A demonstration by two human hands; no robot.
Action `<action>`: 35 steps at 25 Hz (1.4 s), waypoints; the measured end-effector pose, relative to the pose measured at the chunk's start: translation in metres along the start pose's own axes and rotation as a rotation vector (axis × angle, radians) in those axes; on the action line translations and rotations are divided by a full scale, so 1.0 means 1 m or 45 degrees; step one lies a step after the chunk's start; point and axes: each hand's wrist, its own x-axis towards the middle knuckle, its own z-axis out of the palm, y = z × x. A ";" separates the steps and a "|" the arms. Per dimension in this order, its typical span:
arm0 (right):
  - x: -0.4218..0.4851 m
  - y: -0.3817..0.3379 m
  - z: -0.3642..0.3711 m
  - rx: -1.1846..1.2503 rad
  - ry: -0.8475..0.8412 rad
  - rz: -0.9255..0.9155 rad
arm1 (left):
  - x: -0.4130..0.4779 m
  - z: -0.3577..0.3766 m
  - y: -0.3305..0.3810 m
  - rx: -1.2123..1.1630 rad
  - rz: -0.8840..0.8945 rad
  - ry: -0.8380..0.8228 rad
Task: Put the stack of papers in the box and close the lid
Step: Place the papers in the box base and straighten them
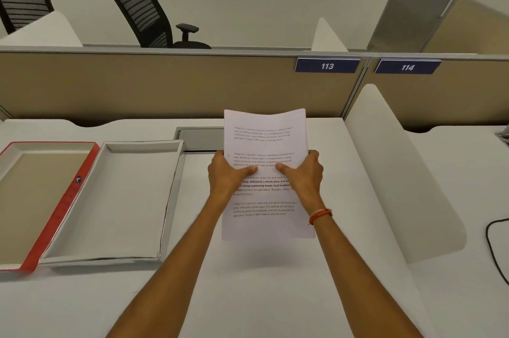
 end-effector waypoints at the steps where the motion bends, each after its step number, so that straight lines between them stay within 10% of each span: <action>1: -0.002 -0.001 0.001 -0.026 -0.013 0.012 | 0.000 -0.003 -0.001 0.034 -0.010 -0.009; 35: -0.141 -0.136 0.324 0.010 -0.391 0.167 | 0.115 -0.318 -0.172 0.091 -0.275 -0.199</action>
